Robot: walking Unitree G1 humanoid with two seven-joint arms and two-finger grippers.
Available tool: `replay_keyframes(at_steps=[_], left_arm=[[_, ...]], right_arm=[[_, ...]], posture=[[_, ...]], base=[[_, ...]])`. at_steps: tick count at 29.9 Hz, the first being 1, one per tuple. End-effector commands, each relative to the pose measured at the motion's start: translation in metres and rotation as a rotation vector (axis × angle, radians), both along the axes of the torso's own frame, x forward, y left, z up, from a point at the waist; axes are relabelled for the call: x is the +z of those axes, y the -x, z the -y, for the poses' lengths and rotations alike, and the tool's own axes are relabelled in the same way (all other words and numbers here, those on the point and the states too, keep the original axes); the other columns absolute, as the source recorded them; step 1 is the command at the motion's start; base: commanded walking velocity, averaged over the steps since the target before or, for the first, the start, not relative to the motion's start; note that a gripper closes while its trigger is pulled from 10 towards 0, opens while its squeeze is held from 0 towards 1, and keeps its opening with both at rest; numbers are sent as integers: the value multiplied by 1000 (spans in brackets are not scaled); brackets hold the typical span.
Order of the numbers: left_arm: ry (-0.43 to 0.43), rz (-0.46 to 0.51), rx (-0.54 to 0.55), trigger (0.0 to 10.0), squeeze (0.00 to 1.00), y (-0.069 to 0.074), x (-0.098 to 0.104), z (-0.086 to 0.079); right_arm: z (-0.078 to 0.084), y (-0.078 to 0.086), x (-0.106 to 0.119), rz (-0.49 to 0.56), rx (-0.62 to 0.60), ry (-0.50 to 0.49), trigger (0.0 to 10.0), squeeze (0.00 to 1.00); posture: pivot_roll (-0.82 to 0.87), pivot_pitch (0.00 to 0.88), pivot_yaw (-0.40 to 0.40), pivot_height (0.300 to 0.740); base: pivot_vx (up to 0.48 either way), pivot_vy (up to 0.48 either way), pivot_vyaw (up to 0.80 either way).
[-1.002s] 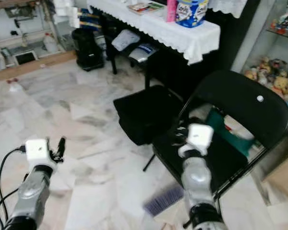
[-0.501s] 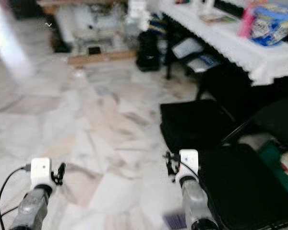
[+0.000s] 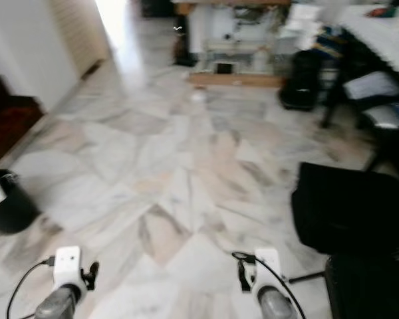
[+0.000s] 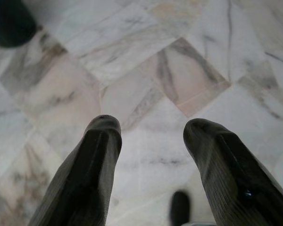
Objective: Sweep floor
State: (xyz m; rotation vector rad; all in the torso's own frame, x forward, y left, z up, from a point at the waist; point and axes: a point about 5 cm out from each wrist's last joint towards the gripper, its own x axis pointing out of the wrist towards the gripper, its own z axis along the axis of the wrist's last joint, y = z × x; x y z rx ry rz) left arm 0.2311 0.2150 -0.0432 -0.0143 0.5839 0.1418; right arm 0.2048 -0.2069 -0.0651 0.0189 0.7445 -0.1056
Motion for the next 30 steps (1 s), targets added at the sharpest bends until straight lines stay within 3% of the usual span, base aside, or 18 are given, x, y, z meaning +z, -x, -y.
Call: replay_keyframes(at_steps=[1,11,26,30], left_arm=[[-5,-29,7,10000,0,3,-3,-4],[-6,-81,1,10000,0,13,-10,-5],[-30,-155,-37,10000,0,27,-20,-3],[-45,-167,-63,10000,0,28,-21,-3]], right_arm=[[-2,-4,2,6,-24,-19,10000,0],[-4,4,-4,-34,-23,-24,10000,0],[-5,4,-4,-35,-24,-35,10000,0],[-6,5,-5,-42,-27,-46,10000,0]], posture=[[22,18,2,740],[23,0,2,740],[24,17,-8,740],[25,22,-9,740]], base=[[0,0,800],[0,0,800],[0,0,800],[0,0,113]])
